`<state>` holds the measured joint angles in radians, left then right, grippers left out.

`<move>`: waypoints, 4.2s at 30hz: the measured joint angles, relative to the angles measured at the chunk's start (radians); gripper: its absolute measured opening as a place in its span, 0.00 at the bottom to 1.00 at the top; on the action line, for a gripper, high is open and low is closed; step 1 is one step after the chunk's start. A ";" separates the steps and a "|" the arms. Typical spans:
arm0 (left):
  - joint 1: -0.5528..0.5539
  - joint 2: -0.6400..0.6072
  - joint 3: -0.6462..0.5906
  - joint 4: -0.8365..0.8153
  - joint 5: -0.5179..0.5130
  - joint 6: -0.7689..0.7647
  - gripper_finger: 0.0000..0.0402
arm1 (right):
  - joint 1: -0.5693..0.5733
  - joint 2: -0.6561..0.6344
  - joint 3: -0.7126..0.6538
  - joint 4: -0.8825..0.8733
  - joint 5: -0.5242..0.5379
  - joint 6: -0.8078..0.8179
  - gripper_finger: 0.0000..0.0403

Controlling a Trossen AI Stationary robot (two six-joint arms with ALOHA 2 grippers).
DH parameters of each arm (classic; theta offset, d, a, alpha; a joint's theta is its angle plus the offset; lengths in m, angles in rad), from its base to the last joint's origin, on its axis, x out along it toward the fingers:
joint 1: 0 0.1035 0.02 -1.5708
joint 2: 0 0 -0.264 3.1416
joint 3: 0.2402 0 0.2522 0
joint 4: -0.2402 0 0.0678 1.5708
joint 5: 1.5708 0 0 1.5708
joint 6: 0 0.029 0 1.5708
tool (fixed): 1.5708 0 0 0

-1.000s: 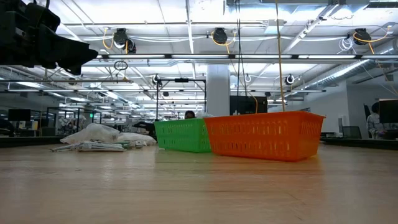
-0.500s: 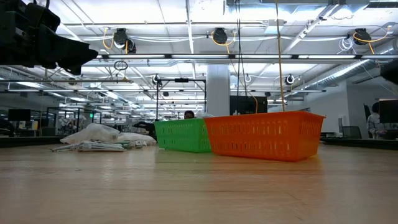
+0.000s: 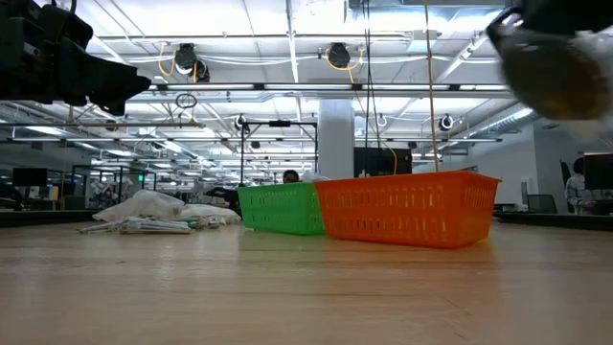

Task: Pick & Place Travel size toiletries
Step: Put the black hairbrush into the yellow bin

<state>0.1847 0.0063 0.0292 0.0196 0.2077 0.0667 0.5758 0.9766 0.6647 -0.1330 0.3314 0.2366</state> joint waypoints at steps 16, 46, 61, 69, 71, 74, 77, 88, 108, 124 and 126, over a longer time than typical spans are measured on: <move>0.000 0.000 0.000 0.000 0.000 0.000 0.40 | -0.591 0.010 -0.091 0.121 -0.015 -0.308 0.00; 0.000 0.000 0.000 0.000 0.000 0.000 0.40 | -0.428 -0.171 -0.286 0.477 -0.358 -0.322 0.50; 0.000 0.000 0.000 0.000 0.000 0.000 0.40 | 0.225 0.080 -0.015 0.137 -0.093 0.109 0.52; 0.000 0.000 0.000 0.000 0.000 0.000 0.40 | 0.353 0.337 0.052 -0.054 -0.217 0.473 0.53; 0.000 0.000 0.000 0.000 0.000 0.000 0.40 | 0.367 0.397 0.083 -0.140 -0.292 0.534 0.54; 0.000 0.000 0.000 0.000 0.000 0.000 0.40 | 0.393 0.481 0.114 -0.210 -0.337 0.570 0.55; 0.000 0.000 0.000 0.000 0.000 0.000 0.40 | 0.411 0.540 0.129 -0.185 -0.340 0.562 0.55; 0.000 0.000 0.000 0.000 0.000 0.000 0.40 | 0.386 0.577 0.132 -0.332 -0.120 0.511 0.49; 0.000 0.000 0.000 0.000 0.000 0.000 0.40 | 0.200 0.578 0.129 -0.366 -0.179 0.319 0.02; 0.000 0.000 0.000 0.000 0.000 0.000 0.40 | 0.171 0.282 0.123 -0.349 -0.083 0.230 0.00; 0.000 0.000 0.000 0.000 0.000 0.000 0.40 | 0.158 0.217 0.124 -0.346 -0.025 0.200 0.00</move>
<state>0.1848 0.0063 0.0292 0.0196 0.2077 0.0669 0.7343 1.1939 0.7891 -0.4786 0.3069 0.4365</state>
